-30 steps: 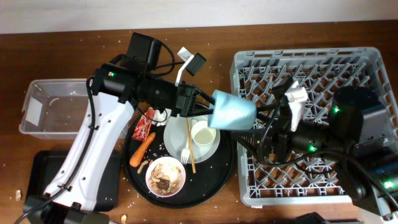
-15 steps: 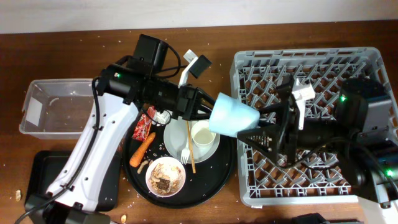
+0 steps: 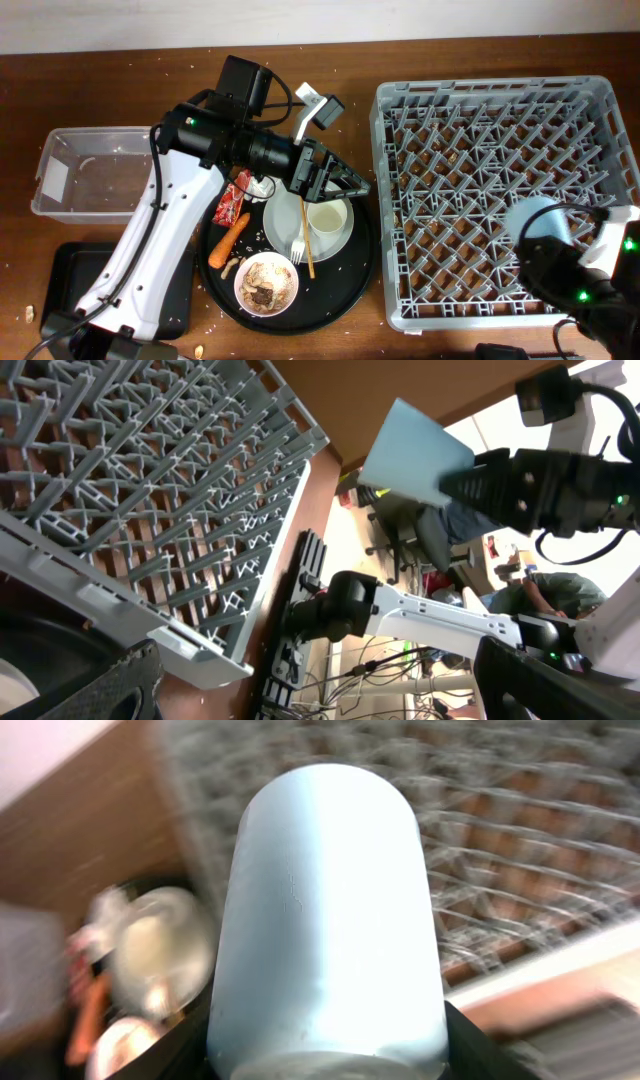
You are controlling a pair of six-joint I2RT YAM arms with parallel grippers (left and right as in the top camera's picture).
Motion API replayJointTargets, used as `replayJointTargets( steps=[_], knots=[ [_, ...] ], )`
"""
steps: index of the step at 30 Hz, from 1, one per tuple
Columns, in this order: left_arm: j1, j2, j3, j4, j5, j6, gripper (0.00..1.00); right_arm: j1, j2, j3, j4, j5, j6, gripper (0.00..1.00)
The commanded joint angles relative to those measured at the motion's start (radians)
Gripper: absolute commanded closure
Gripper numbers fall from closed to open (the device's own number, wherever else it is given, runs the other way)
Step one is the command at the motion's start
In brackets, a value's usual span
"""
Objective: Sort waste into correct bins and load items into the dishwasher rack
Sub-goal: 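Place the blue cup upside down in the rack with the right gripper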
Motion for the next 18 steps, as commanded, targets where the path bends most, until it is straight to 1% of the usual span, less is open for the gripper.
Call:
replayJointTargets(
  steps=[1,3,4,5,6,9,10,12,14,15,16,17,18],
  knots=[
    [-0.001,-0.006,0.008,0.0,-0.037,0.009,0.01,-0.121,0.103,-0.021,-0.019,0.203,0.059,0.49],
    [-0.001,-0.006,0.008,-0.012,-0.036,0.009,0.01,-0.195,0.216,-0.054,-0.024,0.203,0.025,0.49],
    [-0.001,-0.006,0.008,-0.029,-0.047,0.01,0.01,-0.233,0.302,-0.067,-0.035,0.188,-0.014,0.39],
    [-0.001,-0.006,0.008,-0.044,-0.074,0.01,0.01,-0.25,0.369,-0.073,-0.045,0.158,-0.05,0.35],
    [-0.001,-0.006,0.008,-0.052,-0.096,0.01,0.01,-0.255,0.41,-0.077,-0.05,0.14,-0.07,0.33],
    [-0.002,-0.006,0.008,-0.063,-0.151,0.01,0.01,-0.256,0.506,-0.112,-0.037,0.139,-0.072,0.3],
    [-0.001,-0.006,0.008,-0.067,-0.168,0.01,0.01,-0.256,0.521,-0.127,-0.023,0.14,-0.072,0.28],
    [-0.001,-0.006,0.008,-0.089,-0.232,0.01,0.01,-0.256,0.528,-0.131,0.023,0.142,-0.071,0.14],
    [-0.001,-0.006,0.008,-0.118,-0.297,0.01,0.01,-0.256,0.492,-0.119,0.042,0.138,-0.075,0.07],
    [-0.001,-0.006,0.008,-0.124,-0.308,0.01,0.01,-0.256,0.475,-0.117,0.044,0.134,-0.076,0.07],
    [-0.001,-0.006,0.008,-0.126,-0.308,0.01,0.01,-0.256,0.45,-0.117,0.036,0.09,-0.118,0.07],
    [-0.001,-0.006,0.008,-0.126,-0.308,0.01,0.01,-0.255,0.418,-0.117,-0.013,0.019,-0.157,0.09],
    [-0.001,-0.006,0.008,-0.127,-0.309,0.01,0.01,-0.255,0.401,-0.118,-0.038,0.024,-0.161,0.11]
  ],
)
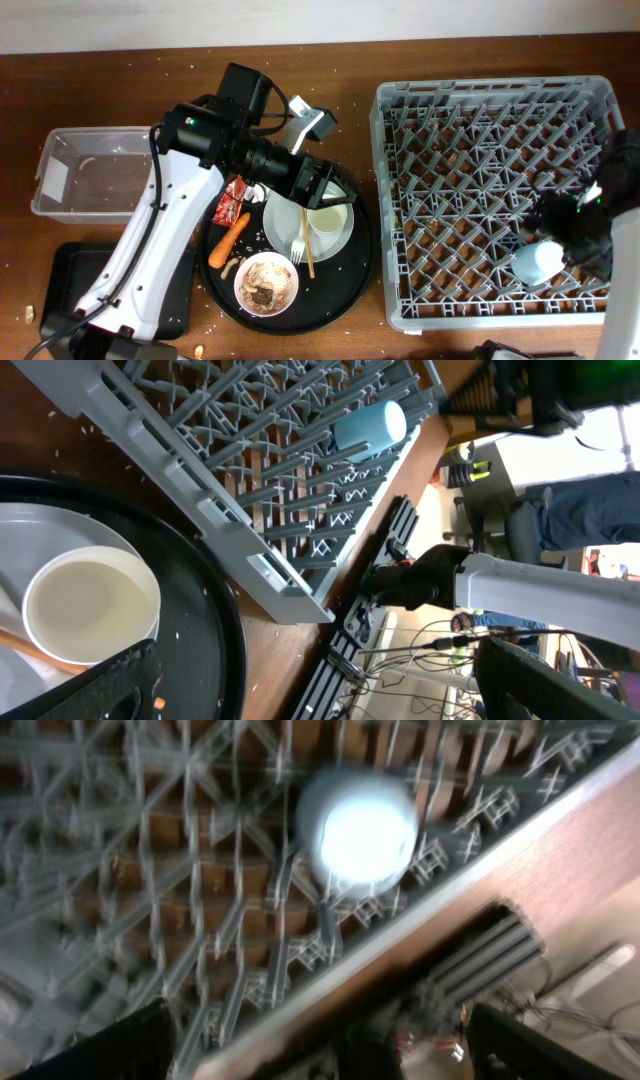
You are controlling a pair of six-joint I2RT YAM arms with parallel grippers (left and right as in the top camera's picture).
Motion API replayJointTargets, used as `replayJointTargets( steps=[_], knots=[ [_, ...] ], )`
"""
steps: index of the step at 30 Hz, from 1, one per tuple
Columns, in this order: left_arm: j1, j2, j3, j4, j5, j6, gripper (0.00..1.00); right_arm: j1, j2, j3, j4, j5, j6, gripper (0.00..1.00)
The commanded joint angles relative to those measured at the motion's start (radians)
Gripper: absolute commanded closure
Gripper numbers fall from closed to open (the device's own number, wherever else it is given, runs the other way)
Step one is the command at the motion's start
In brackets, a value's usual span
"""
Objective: Sort waste into correct bins and load items into the dishwasher rack
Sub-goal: 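Place the blue cup upside down in the rack with the right gripper, then grasp the cream cup on the white plate with the left gripper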
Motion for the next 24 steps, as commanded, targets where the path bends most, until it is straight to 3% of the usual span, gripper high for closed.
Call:
replayJointTargets(
  steps=[1,3,4,5,6,9,15,18,19,24],
  knots=[
    [-0.001,-0.006,0.008,-0.003,-0.019,0.009,0.02,-0.006,-0.082,0.009,-0.058,-0.061,-0.048,0.16],
    [-0.001,-0.006,0.008,-0.005,-0.068,0.009,0.09,-0.006,-0.119,0.009,-0.073,-0.078,-0.05,0.17],
    [-0.002,-0.006,0.008,-0.007,-0.214,-0.008,0.11,-0.006,-0.158,0.01,-0.068,-0.167,-0.133,0.16],
    [-0.01,-0.002,0.008,-0.005,-0.477,-0.098,0.2,-0.006,-0.209,0.01,-0.061,-0.258,-0.192,0.16],
    [-0.025,0.007,0.007,-0.003,-0.629,-0.149,0.24,-0.006,-0.272,0.01,-0.035,-0.301,-0.203,0.13],
    [-0.091,0.095,-0.029,0.002,-0.845,-0.285,0.37,-0.006,-0.461,0.01,0.008,-0.319,-0.203,0.06],
    [-0.116,0.293,-0.077,0.104,-0.778,-0.287,0.5,-0.006,-0.51,0.009,0.008,-0.318,-0.203,0.02],
    [-0.135,0.372,-0.077,0.119,-0.701,-0.28,0.64,-0.006,-0.485,0.009,0.008,-0.314,-0.203,0.02],
    [-0.143,0.386,-0.077,0.117,-0.702,-0.28,0.74,-0.006,-0.478,0.009,0.007,-0.314,-0.203,0.02],
    [-0.142,0.352,-0.016,0.045,-0.733,-0.28,0.74,-0.006,-0.474,0.009,0.007,-0.311,-0.203,0.02]
  ],
)
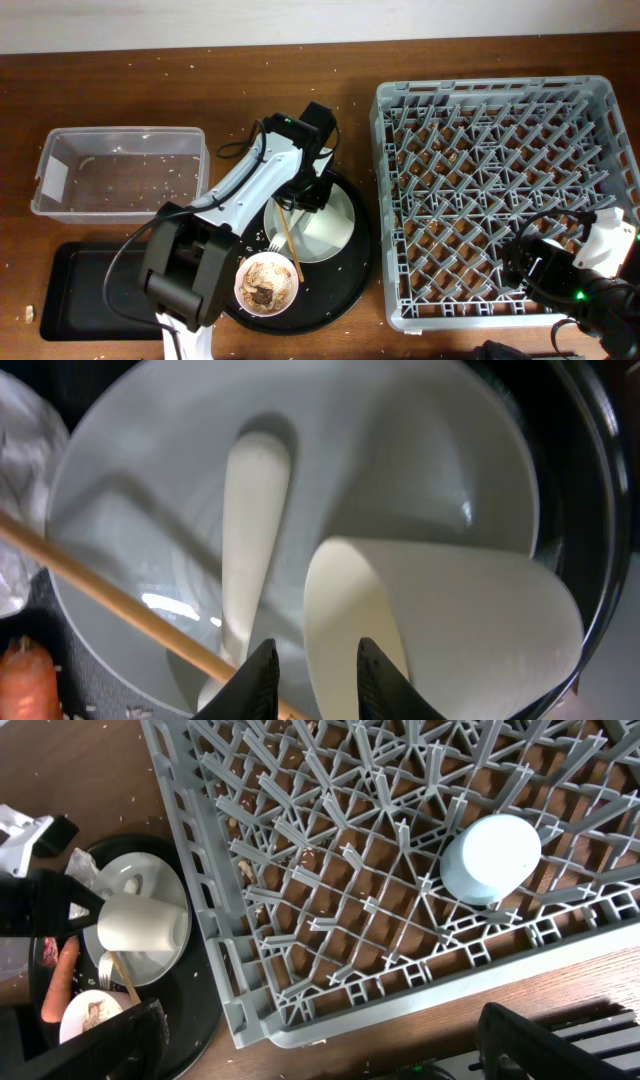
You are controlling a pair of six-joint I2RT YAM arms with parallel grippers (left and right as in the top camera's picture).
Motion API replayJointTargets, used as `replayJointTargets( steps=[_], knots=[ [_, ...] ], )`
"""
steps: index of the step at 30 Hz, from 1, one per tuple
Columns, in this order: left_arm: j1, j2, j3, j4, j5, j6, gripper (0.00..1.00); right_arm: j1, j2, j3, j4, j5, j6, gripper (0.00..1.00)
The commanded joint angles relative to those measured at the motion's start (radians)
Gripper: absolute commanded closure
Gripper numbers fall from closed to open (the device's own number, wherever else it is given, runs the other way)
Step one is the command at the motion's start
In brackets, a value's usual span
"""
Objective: Sort waste into correct bins and load items into the dishwasher rack
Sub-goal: 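Grasp the cream cup on the white plate with the left gripper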
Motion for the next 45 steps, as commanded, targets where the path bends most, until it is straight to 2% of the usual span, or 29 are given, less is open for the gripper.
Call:
replayJointTargets(
  steps=[1,4,7,8,10,11,14,19,21,22,23,26,27,28,29,33,36,38,40,42,44,45],
  knots=[
    [0.002,-0.061,0.089,-0.087,-0.02,0.001,0.74,-0.006,0.0,0.006,0.003,-0.005,-0.003,0.02],
    [0.002,-0.138,0.118,-0.148,0.027,0.002,0.67,-0.006,0.0,0.006,0.003,-0.005,-0.004,0.02],
    [0.002,-0.144,0.065,-0.13,0.016,0.018,0.49,-0.006,0.0,0.006,0.002,-0.005,-0.004,0.02],
    [0.004,-0.141,0.032,-0.099,0.028,0.056,0.47,-0.006,0.0,0.006,0.001,-0.005,-0.004,0.02],
    [0.039,-0.141,-0.034,-0.058,0.142,0.146,0.45,-0.006,0.0,0.006,-0.01,-0.005,-0.007,0.02],
    [0.072,-0.141,-0.057,-0.047,0.165,0.156,0.45,-0.006,0.0,0.006,-0.015,-0.005,-0.007,0.02],
    [0.174,-0.141,-0.137,0.007,0.5,0.346,0.44,-0.006,0.0,0.006,-0.015,-0.005,-0.007,0.02],
    [0.175,-0.139,-0.272,0.12,0.602,0.399,0.45,-0.006,0.0,0.006,-0.015,-0.005,-0.007,0.02],
    [0.174,-0.139,-0.286,0.128,0.637,0.407,0.53,-0.006,0.0,0.006,-0.015,-0.005,-0.007,0.02],
    [0.174,-0.139,-0.286,0.129,0.64,0.407,0.62,-0.006,0.0,0.006,-0.015,-0.005,-0.007,0.02],
    [0.174,-0.139,-0.286,0.129,0.639,0.407,0.74,-0.006,0.0,0.006,-0.015,-0.005,-0.007,0.02],
    [0.165,-0.139,-0.306,0.142,0.636,0.406,0.79,-0.006,0.0,0.006,-0.015,-0.005,-0.007,0.02],
    [0.151,-0.139,-0.316,0.146,0.635,0.406,0.84,-0.006,0.0,0.006,-0.014,-0.005,-0.007,0.02],
    [0.126,-0.139,-0.32,0.153,0.615,0.406,0.94,-0.006,0.0,0.006,-0.014,-0.005,-0.007,0.02],
    [0.109,-0.139,-0.32,0.154,0.576,0.382,0.99,-0.006,0.0,0.006,-0.015,-0.005,-0.007,0.02],
    [0.098,-0.243,-0.228,0.111,0.344,0.185,0.99,-0.006,0.0,0.007,-0.012,-0.005,-0.007,0.02],
    [0.095,-0.378,-0.175,0.099,0.275,0.176,0.99,-0.005,0.0,0.007,-0.004,-0.01,-0.011,0.01],
    [0.095,-0.452,-0.174,0.093,0.268,0.176,0.99,-0.005,0.0,0.007,-0.004,-0.169,-0.116,0.02],
    [0.075,-0.443,-0.178,0.095,0.265,0.175,0.99,-0.006,0.0,0.007,-0.004,-0.195,-0.137,0.02],
    [0.015,-0.404,-0.179,0.096,0.192,0.134,0.99,-0.006,0.0,0.006,-0.004,-0.195,-0.137,0.02],
    [-0.089,-0.333,-0.179,0.082,0.017,0.066,0.99,-0.006,0.0,0.006,-0.006,-0.188,-0.137,0.02],
    [-0.116,-0.306,-0.179,0.078,-0.02,0.039,0.99,-0.006,0.0,0.007,-0.01,-0.188,-0.137,0.02]
  ],
)
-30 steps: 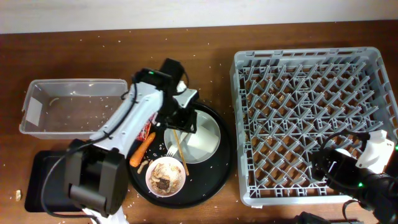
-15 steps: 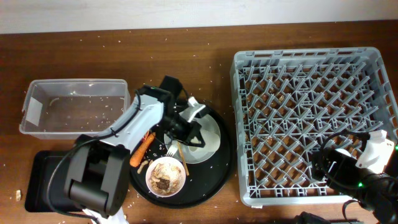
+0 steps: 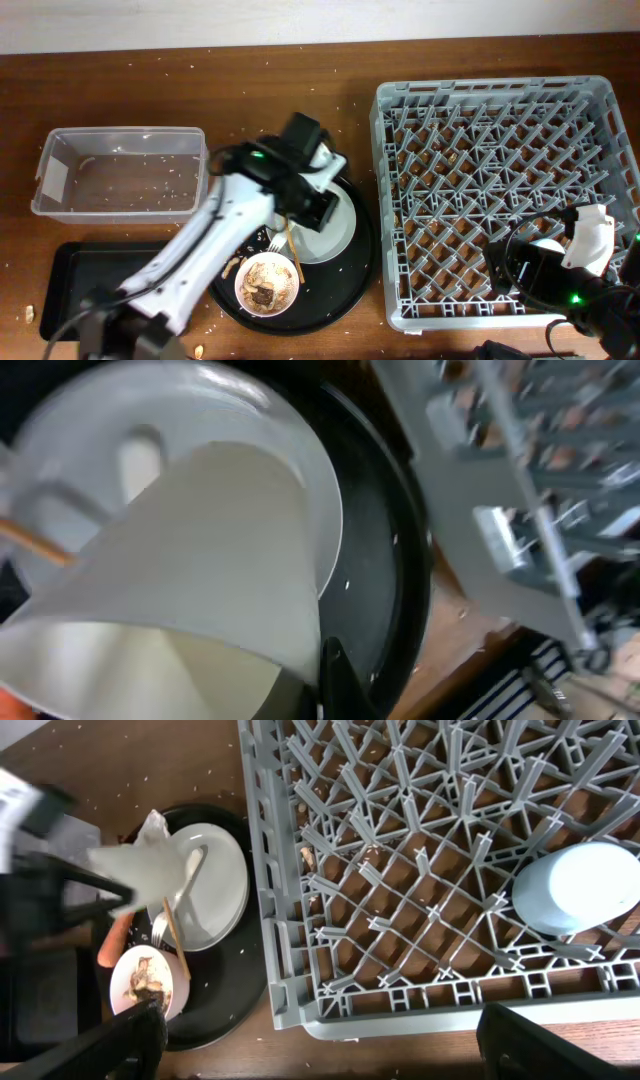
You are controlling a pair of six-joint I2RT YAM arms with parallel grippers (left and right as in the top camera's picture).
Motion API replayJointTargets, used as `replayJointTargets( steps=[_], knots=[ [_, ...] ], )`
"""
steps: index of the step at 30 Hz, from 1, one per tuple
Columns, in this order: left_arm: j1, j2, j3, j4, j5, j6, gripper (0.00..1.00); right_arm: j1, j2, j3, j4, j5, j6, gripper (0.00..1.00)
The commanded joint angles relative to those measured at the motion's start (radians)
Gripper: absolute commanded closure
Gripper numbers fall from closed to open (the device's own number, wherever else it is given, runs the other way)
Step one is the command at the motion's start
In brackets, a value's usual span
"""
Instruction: Sort waste into correct bins and load items into the dishwasher rack
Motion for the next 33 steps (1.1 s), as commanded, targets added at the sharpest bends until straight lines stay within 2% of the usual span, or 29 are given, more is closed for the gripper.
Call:
replayJointTargets(
  steps=[1,2,5,8,10,12,13,15,18,20,23,27,31,33],
  knots=[
    [-0.065,0.077,0.007,-0.008,-0.149,-0.095,0.99,-0.005,0.0,0.007,-0.004,-0.017,-0.017,0.02],
    [-0.065,0.082,0.007,-0.008,-0.15,-0.095,0.99,-0.006,0.0,0.007,-0.005,-0.017,-0.017,0.01],
    [-0.064,0.116,0.007,-0.007,-0.161,-0.095,0.79,-0.006,0.0,0.007,-0.005,-0.017,-0.017,0.01],
    [-0.064,0.126,0.007,-0.008,-0.161,-0.095,0.81,-0.006,0.0,0.007,-0.004,-0.017,-0.017,0.01],
    [-0.061,0.126,0.027,-0.045,-0.169,-0.095,0.76,-0.006,0.0,0.007,-0.004,-0.017,-0.017,0.01],
    [-0.04,0.126,0.112,-0.131,-0.199,-0.095,0.68,-0.006,0.0,0.007,-0.003,-0.017,-0.017,0.01],
    [-0.011,0.126,0.183,-0.186,-0.228,-0.095,0.56,-0.006,0.0,0.007,-0.003,-0.017,-0.017,0.02],
    [0.064,0.137,0.167,-0.177,-0.243,-0.117,0.51,-0.006,0.0,0.007,-0.004,-0.016,-0.017,0.01],
    [0.146,0.206,0.075,-0.094,-0.156,-0.145,0.53,-0.006,0.0,0.007,-0.004,-0.016,-0.017,0.01],
    [0.144,0.272,0.05,-0.053,-0.108,-0.138,0.6,-0.006,0.0,0.007,-0.005,-0.016,-0.017,0.01],
    [0.141,0.283,0.054,-0.06,-0.096,-0.135,0.66,-0.006,0.0,0.007,-0.005,-0.016,-0.017,0.01],
    [0.148,0.208,0.159,-0.151,-0.148,-0.146,0.66,-0.006,0.0,0.007,-0.003,-0.016,-0.017,0.01],
    [0.116,0.179,0.143,-0.116,-0.146,-0.146,0.64,-0.006,0.0,0.007,-0.003,-0.016,-0.017,0.01],
    [0.102,0.179,0.086,-0.056,-0.093,-0.146,0.64,-0.006,0.0,0.007,-0.003,-0.016,-0.017,0.01]
  ],
)
